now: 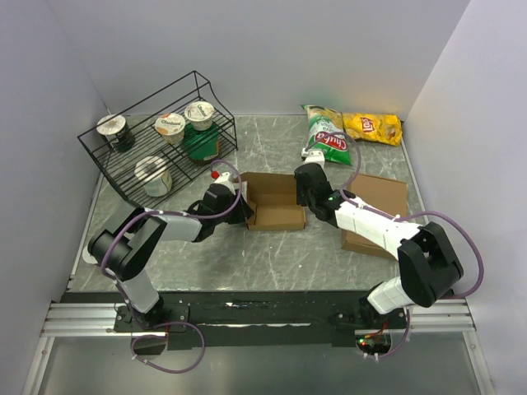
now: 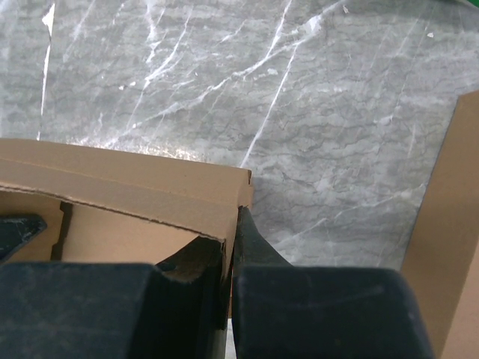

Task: Fold the paper box
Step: Close the paper box at the center of the board.

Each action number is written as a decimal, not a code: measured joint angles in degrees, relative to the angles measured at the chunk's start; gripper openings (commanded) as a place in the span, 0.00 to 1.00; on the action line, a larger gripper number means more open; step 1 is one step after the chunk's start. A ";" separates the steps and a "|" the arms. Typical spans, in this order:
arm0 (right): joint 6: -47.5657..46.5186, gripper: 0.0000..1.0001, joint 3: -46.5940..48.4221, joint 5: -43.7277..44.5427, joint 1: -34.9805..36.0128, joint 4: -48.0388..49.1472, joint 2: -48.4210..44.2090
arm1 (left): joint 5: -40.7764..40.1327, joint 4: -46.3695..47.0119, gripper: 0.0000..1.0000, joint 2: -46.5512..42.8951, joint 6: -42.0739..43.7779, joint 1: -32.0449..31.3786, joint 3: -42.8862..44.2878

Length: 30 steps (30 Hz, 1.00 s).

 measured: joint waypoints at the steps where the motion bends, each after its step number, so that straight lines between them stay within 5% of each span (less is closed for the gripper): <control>1: 0.39 0.00 -0.15 0.13 0.00 0.28 0.00 | -0.07 0.00 0.26 0.02 0.00 -0.02 0.02; 30: 8.02 0.00 -1.40 -0.68 -0.98 1.97 -0.96 | -4.15 -1.42 0.21 0.44 2.82 -1.70 1.40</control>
